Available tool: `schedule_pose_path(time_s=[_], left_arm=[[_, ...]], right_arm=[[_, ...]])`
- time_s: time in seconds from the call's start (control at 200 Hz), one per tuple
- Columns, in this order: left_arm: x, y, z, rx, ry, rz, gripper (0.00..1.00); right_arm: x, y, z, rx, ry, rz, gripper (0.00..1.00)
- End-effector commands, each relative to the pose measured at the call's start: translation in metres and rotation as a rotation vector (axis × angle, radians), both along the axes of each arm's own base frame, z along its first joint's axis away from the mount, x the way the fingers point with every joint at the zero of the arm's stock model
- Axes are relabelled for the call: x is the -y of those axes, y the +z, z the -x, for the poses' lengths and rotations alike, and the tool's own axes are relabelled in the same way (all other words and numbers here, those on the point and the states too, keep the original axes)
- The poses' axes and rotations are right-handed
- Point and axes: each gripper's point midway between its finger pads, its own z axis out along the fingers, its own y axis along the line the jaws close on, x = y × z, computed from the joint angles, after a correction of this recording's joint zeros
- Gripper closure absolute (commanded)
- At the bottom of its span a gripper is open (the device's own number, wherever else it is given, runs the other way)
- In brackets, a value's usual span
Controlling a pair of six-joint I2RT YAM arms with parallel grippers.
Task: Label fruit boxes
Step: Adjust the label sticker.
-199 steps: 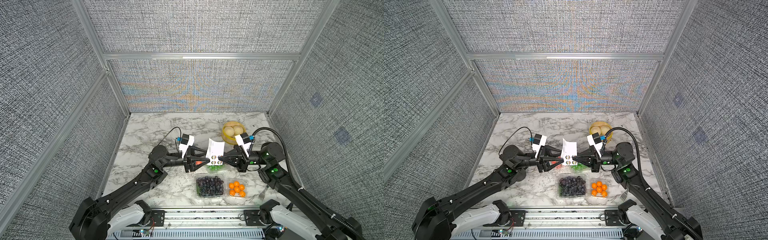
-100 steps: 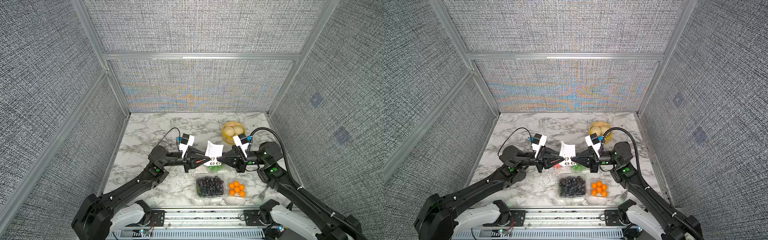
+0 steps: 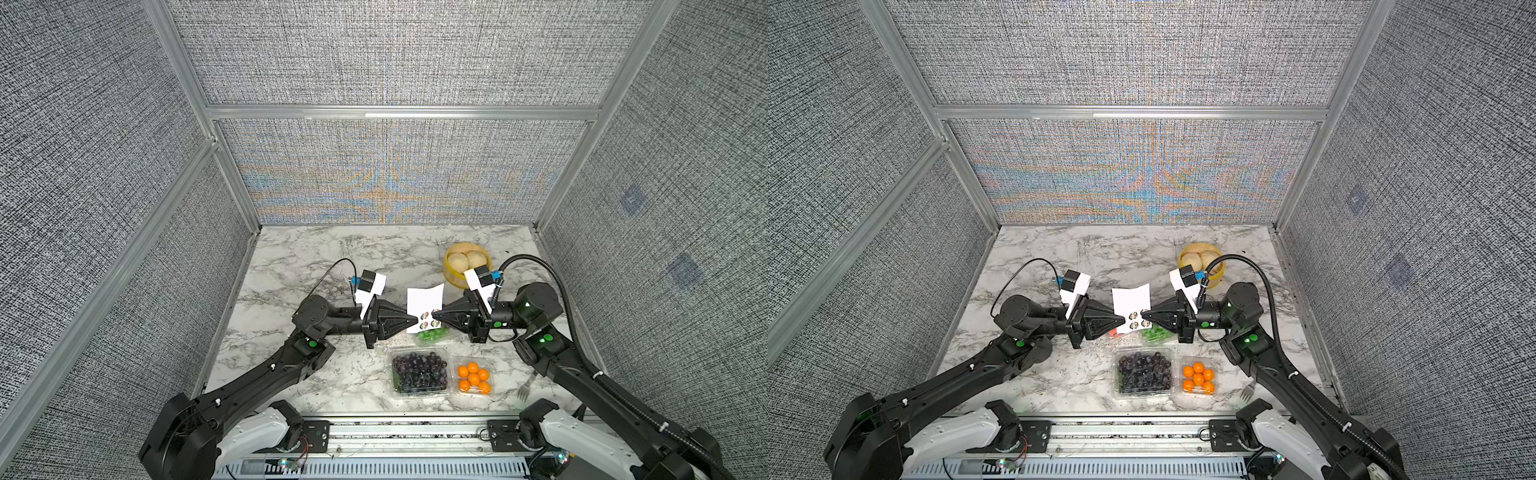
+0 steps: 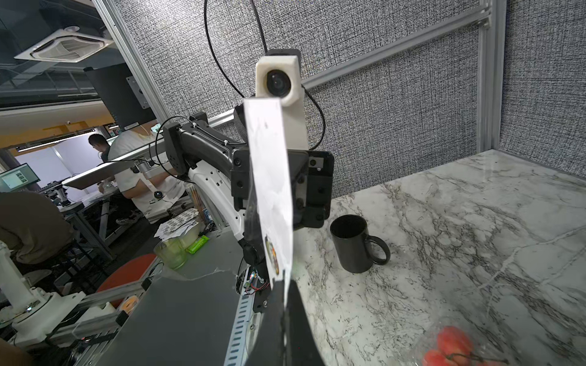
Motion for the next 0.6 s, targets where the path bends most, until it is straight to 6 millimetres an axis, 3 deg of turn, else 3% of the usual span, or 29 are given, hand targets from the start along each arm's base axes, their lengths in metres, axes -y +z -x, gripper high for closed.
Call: schedule_pose_path(time_s=[0.0, 0.195, 0.27, 0.445, 0.595], left_arm=[[0.001, -0.004, -0.004, 0.007, 0.024, -0.012, 0.89], [0.004, -0.003, -0.005, -0.014, 0.001, -0.018, 0.91], [0.004, -0.003, -0.005, -0.013, 0.002, -0.019, 1.0], [-0.001, 0.005, 0.007, -0.003, -0.038, 0.011, 1.0], [0.0, 0.0, 0.002, -0.008, -0.011, -0.015, 1.0]], right_arm=[[0.0, 0.004, 0.001, 0.019, 0.0, -0.006, 1.0], [-0.003, 0.005, 0.003, 0.015, 0.025, -0.001, 1.0], [-0.003, 0.005, 0.003, 0.018, 0.021, 0.0, 1.0], [-0.004, -0.002, -0.005, 0.008, -0.016, 0.022, 1.0], [-0.006, 0.0, -0.008, 0.002, -0.013, 0.017, 1.0]])
